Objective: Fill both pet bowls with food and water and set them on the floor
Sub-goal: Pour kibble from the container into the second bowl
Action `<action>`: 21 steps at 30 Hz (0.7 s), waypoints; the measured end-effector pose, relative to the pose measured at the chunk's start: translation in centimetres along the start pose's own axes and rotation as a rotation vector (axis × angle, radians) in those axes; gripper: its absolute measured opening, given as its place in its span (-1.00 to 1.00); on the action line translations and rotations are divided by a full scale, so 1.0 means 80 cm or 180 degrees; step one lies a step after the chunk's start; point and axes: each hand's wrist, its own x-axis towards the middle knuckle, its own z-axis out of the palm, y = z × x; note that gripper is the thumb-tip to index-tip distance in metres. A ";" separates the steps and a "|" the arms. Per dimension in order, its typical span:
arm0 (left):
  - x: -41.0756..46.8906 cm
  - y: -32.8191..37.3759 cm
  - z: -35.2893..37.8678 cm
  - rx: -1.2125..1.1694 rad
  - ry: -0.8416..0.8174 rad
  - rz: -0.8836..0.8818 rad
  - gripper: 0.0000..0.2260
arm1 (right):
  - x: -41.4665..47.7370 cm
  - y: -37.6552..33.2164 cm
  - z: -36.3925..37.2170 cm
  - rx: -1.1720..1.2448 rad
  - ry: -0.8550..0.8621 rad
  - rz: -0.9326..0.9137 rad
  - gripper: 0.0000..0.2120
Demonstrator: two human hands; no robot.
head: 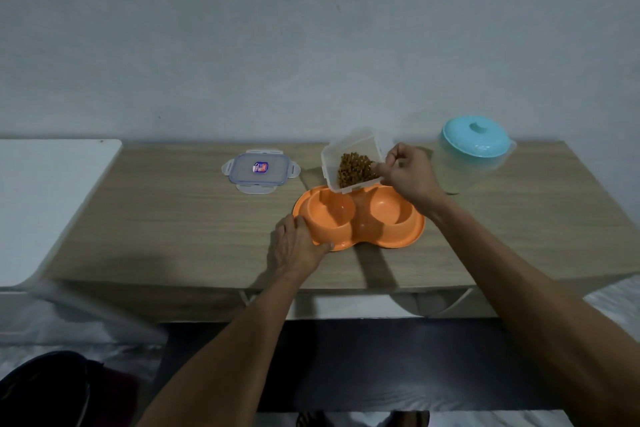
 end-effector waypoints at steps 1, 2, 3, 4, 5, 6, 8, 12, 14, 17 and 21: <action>0.000 0.000 0.000 0.0015 -0.0004 -0.0001 -0.22 | -0.008 -0.002 0.002 -0.0176 0.0034 -0.0146 -0.76; 0.000 0.001 -0.001 0.0029 -0.0002 -0.0002 -0.22 | -0.016 -0.003 0.004 -0.0349 0.0064 -0.0316 -0.76; 0.001 0.001 -0.001 0.0034 0.0005 -0.0001 -0.21 | -0.025 -0.005 0.006 -0.0516 0.0115 -0.0493 -0.76; 0.001 0.002 -0.001 0.0023 0.0019 0.0000 -0.20 | -0.034 -0.005 0.009 -0.0626 0.0146 -0.0676 -0.77; 0.001 0.002 0.000 0.0001 0.0028 0.0000 -0.19 | -0.040 -0.002 0.012 -0.0712 0.0165 -0.0834 -0.77; 0.000 0.003 -0.001 -0.0015 0.0042 0.0009 -0.18 | -0.045 0.002 0.016 -0.0769 0.0170 -0.0981 -0.77; -0.001 0.004 -0.001 -0.0036 0.0053 0.0040 -0.16 | -0.050 0.015 0.024 -0.0829 0.0092 -0.1191 -0.78; -0.003 0.005 -0.003 -0.0090 0.0017 0.0030 -0.17 | -0.061 0.028 0.035 -0.1036 -0.0047 -0.1505 -0.77; -0.004 0.005 -0.005 -0.0079 0.0008 0.0028 -0.19 | -0.066 0.031 0.038 -0.1189 -0.0104 -0.1705 -0.76; -0.005 0.008 -0.008 -0.0124 -0.0023 -0.0004 -0.21 | -0.074 0.032 0.039 -0.1430 -0.0141 -0.1926 -0.75; -0.004 0.009 -0.009 -0.0095 -0.0092 -0.0080 -0.20 | -0.082 0.036 0.041 -0.1640 -0.0208 -0.2280 -0.72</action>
